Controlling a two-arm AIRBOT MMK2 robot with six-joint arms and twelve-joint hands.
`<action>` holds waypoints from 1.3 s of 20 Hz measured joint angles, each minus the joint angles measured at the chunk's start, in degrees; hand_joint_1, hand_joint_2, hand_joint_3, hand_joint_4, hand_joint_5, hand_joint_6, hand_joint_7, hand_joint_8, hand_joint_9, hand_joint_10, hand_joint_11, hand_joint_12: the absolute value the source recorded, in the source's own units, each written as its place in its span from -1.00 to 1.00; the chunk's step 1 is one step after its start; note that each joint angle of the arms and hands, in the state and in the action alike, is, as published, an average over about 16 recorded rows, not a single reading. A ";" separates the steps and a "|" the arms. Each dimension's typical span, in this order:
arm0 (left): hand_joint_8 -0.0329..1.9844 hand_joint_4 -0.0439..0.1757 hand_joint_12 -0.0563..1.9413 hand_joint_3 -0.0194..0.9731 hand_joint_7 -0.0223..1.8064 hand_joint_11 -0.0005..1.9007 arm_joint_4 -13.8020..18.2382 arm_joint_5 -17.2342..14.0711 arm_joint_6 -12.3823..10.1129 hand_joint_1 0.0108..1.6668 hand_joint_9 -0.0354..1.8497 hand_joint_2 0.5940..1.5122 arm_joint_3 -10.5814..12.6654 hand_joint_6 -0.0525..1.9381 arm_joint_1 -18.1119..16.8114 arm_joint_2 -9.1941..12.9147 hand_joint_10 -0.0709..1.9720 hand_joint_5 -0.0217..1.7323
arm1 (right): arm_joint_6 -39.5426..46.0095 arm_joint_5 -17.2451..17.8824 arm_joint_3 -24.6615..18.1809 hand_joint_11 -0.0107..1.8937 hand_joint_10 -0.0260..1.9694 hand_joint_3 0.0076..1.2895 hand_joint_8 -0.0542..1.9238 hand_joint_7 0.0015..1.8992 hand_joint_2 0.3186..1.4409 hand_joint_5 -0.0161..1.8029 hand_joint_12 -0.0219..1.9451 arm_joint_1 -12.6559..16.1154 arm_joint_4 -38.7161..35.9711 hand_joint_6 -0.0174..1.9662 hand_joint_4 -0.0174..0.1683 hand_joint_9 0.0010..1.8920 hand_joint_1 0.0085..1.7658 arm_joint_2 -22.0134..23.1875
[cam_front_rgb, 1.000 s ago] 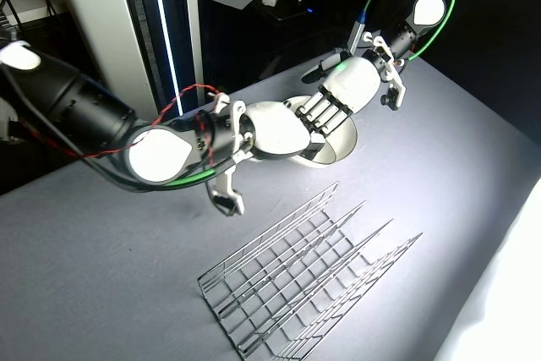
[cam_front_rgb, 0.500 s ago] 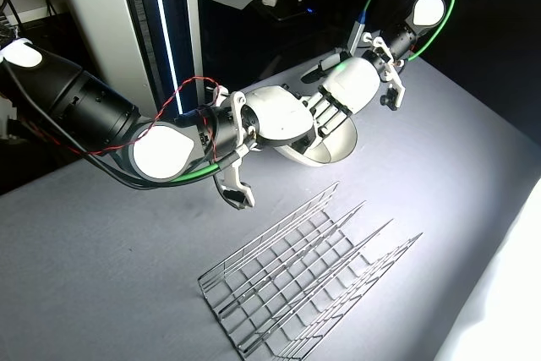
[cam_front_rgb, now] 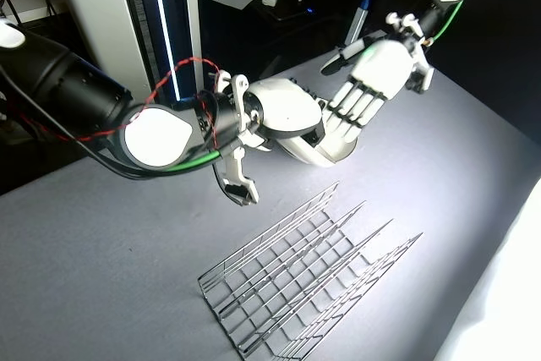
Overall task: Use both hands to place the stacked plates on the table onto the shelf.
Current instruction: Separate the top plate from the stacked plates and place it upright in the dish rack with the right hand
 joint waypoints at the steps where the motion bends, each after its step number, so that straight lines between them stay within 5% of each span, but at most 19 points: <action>1: -0.96 -0.57 -0.96 -0.94 -0.96 -0.98 -0.37 -0.23 -0.10 -0.99 -0.94 0.11 0.02 -0.94 -0.31 0.90 -0.92 -0.96 | 0.09 -0.57 -0.79 -0.12 -0.34 -0.99 -0.17 0.02 0.19 0.02 0.21 0.66 0.60 -0.02 -0.76 0.04 0.42 0.47; 6: -0.96 -0.56 -0.95 -0.94 -0.96 -0.99 -1.61 -1.37 -0.68 -0.99 -0.94 0.12 0.28 -0.94 -1.32 4.99 -0.92 -0.96 | 0.62 -4.89 -5.05 -0.12 -0.27 -0.99 -0.14 0.06 0.20 0.06 0.22 4.11 5.52 0.03 -0.76 0.05 0.44 2.83; 13: -0.96 -0.54 -0.96 -0.94 -0.96 -0.98 -2.72 -2.15 -1.31 -0.99 -0.94 0.12 0.92 -0.94 -1.35 9.29 -0.92 -0.95 | 1.52 -13.72 -10.03 -0.12 -0.43 -0.99 -0.06 0.05 0.21 0.06 0.24 8.63 16.70 0.09 -0.72 0.09 0.45 5.40; 19: -0.96 -0.54 -0.96 -0.94 -0.95 -0.98 -4.16 -2.43 -1.58 -0.99 -0.94 0.13 1.31 -0.94 -1.07 11.52 -0.92 -0.95 | 1.94 -22.76 -12.45 -0.12 -0.48 -0.99 0.01 0.02 0.22 0.02 0.24 12.44 28.89 0.14 -0.67 0.09 0.45 6.75; 26: -0.96 -0.54 -0.95 -0.94 -0.95 -0.98 -5.47 -2.54 -1.72 -1.00 -0.94 0.13 1.50 -0.94 -0.63 12.52 -0.92 -0.96 | 2.04 -31.53 -12.56 -0.17 -0.18 -0.99 0.05 -0.02 0.23 -0.04 0.27 16.27 40.61 0.21 -0.74 0.03 0.48 7.14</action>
